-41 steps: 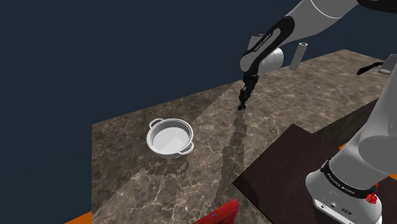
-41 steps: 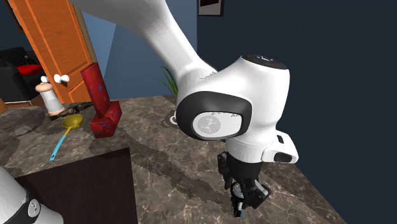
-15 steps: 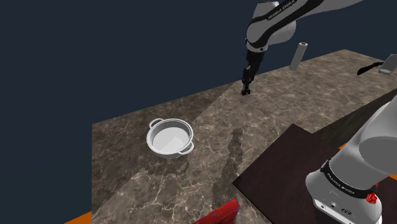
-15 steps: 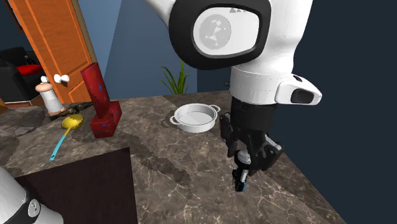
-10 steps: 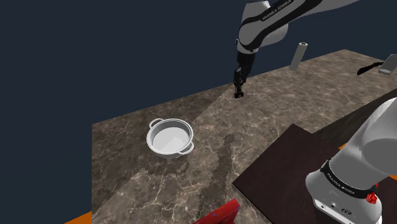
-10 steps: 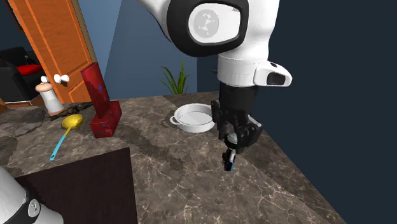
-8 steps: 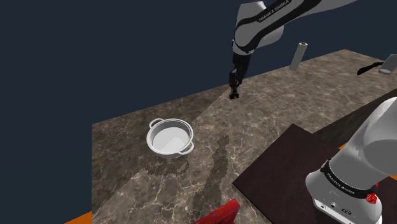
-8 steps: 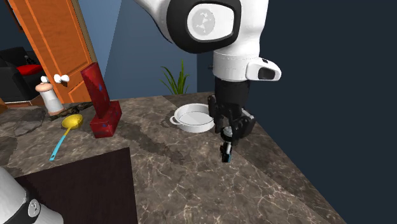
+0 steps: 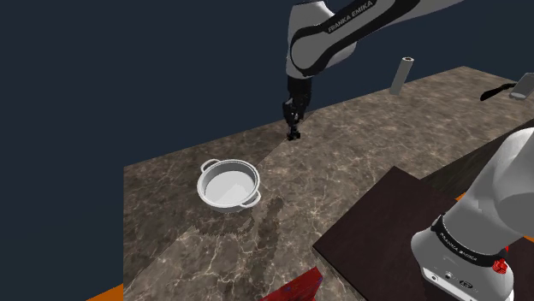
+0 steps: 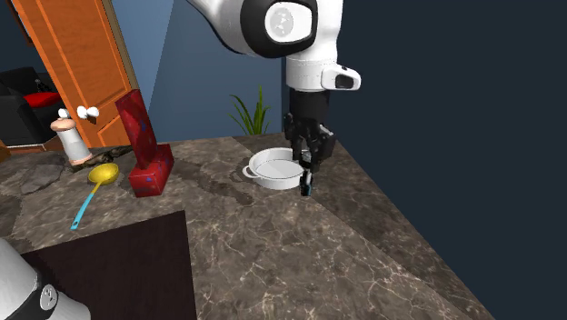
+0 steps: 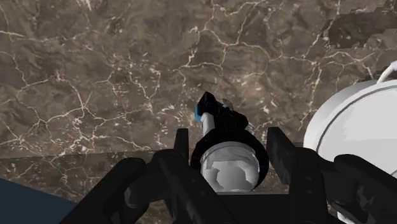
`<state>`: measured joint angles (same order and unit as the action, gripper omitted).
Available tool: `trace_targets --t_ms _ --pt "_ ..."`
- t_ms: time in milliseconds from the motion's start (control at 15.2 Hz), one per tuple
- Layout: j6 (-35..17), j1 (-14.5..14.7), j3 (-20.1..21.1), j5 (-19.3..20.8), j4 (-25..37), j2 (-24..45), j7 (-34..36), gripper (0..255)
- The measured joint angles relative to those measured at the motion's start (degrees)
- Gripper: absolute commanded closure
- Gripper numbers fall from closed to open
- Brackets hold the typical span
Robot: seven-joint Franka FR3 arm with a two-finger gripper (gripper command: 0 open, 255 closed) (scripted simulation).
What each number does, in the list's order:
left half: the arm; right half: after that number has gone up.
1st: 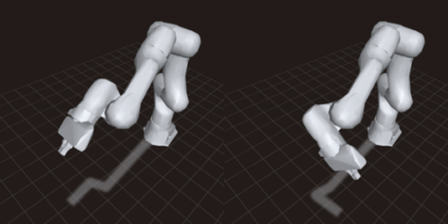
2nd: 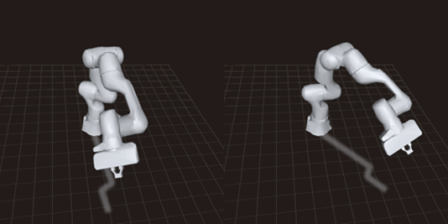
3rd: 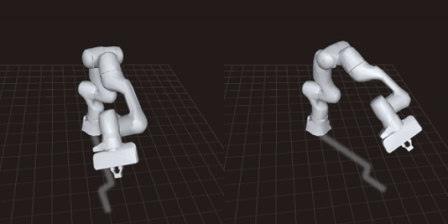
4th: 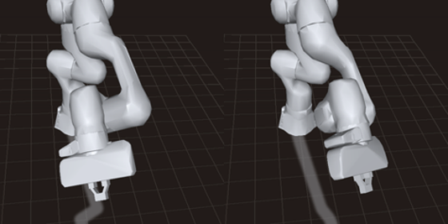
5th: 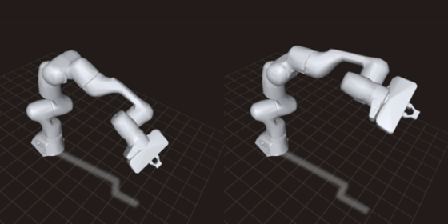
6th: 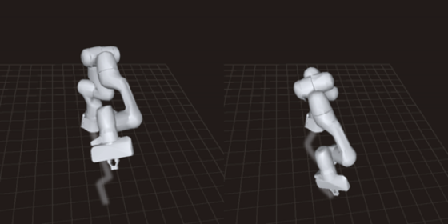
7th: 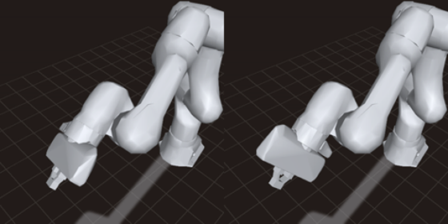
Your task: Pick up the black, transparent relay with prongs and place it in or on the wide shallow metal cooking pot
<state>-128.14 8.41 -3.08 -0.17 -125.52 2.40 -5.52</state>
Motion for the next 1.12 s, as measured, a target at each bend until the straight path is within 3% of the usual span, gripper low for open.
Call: trace_targets --t_ms 462,1122 --pt "2.65 4.83 4.24 0.37 5.69 3.05 9.31 255" --pt "8.32 11.89 8.76 2.04 21.56 13.34 21.49 255"
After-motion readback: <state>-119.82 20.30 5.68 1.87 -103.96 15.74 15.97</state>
